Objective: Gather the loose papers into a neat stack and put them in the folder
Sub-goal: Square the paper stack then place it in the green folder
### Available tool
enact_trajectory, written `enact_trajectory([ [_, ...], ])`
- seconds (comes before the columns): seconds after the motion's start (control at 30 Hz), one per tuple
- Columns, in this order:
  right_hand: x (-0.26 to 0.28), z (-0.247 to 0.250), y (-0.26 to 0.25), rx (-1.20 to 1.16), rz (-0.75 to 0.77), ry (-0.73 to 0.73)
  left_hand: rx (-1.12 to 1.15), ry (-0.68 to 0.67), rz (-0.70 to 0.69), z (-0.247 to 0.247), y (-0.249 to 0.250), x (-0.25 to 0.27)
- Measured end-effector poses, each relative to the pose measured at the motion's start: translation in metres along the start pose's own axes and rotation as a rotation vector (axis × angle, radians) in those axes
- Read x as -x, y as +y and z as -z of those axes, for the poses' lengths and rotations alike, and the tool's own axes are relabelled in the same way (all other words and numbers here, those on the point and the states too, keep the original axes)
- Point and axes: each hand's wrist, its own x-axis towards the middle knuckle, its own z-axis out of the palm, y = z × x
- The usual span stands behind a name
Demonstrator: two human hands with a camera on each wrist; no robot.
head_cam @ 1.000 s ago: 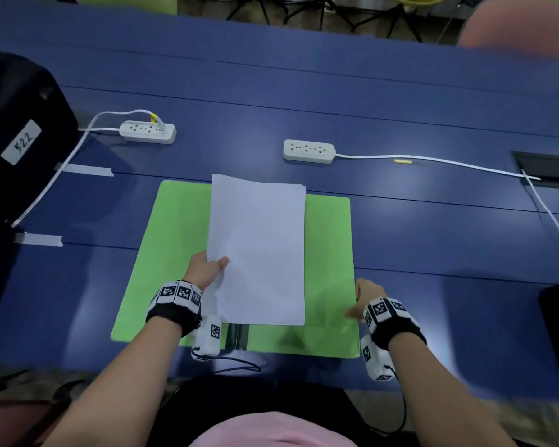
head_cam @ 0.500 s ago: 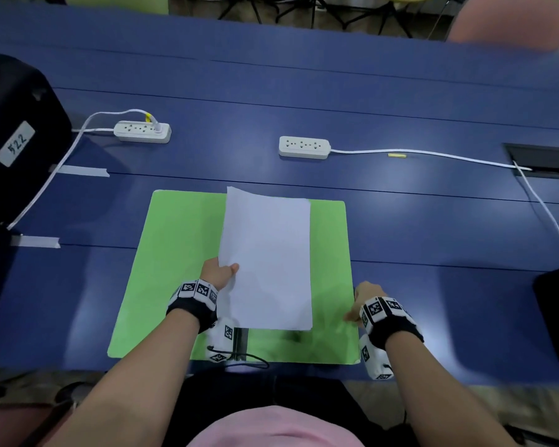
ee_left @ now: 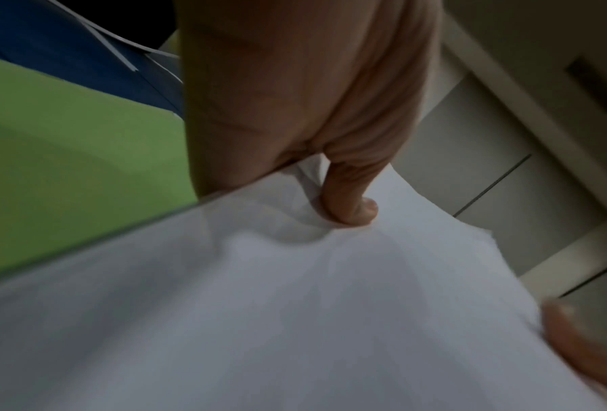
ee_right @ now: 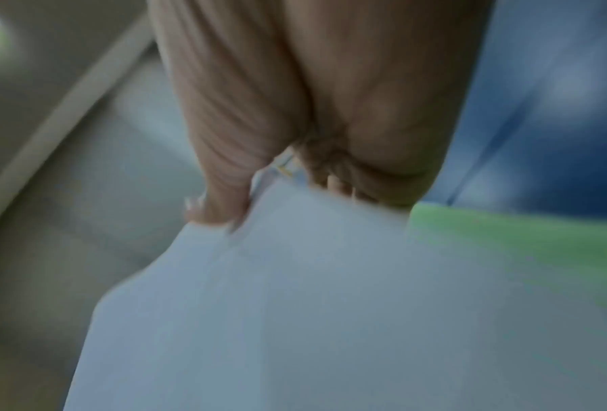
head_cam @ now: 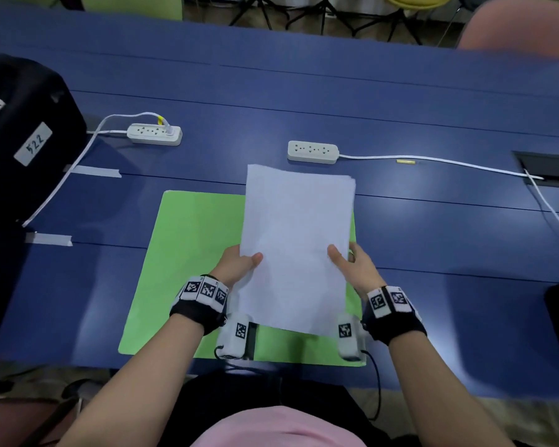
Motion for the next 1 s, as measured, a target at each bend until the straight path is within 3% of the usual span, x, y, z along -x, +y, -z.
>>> enact_trajectory([
  [0.1,-0.003,0.000,0.007,-0.347,-0.155,-0.171,0.023,-0.090,-0.035,-0.006,0.003,0.004],
  [0.2,-0.001,-0.003,0.010,-0.320,-0.210,-0.119,-0.059,-0.085,-0.070,-0.001,-0.003,0.000],
  [0.27,-0.005,0.000,0.017,-0.253,-0.234,0.030,-0.137,0.041,-0.072,0.018,-0.015,-0.006],
  [0.33,-0.009,0.006,0.022,-0.199,-0.263,0.098,-0.257,0.268,-0.009,0.051,-0.032,-0.012],
  [0.4,-0.008,0.009,0.022,-0.115,-0.293,0.126,-0.475,0.533,0.122,0.088,-0.050,-0.010],
  [0.47,-0.011,0.009,0.027,-0.032,-0.296,0.154,-0.566,0.678,0.255,0.115,-0.066,-0.004],
  [0.57,-0.012,-0.002,0.022,0.104,-0.317,0.126,-0.541,0.704,0.353,0.129,-0.078,0.001],
  [0.7,-0.013,-0.017,0.015,0.227,-0.323,0.181,-0.422,0.771,0.335,0.127,-0.075,-0.004],
  [1.0,-0.019,-0.023,0.014,0.340,-0.377,0.268,-0.488,0.719,0.534,0.128,-0.047,-0.007],
])
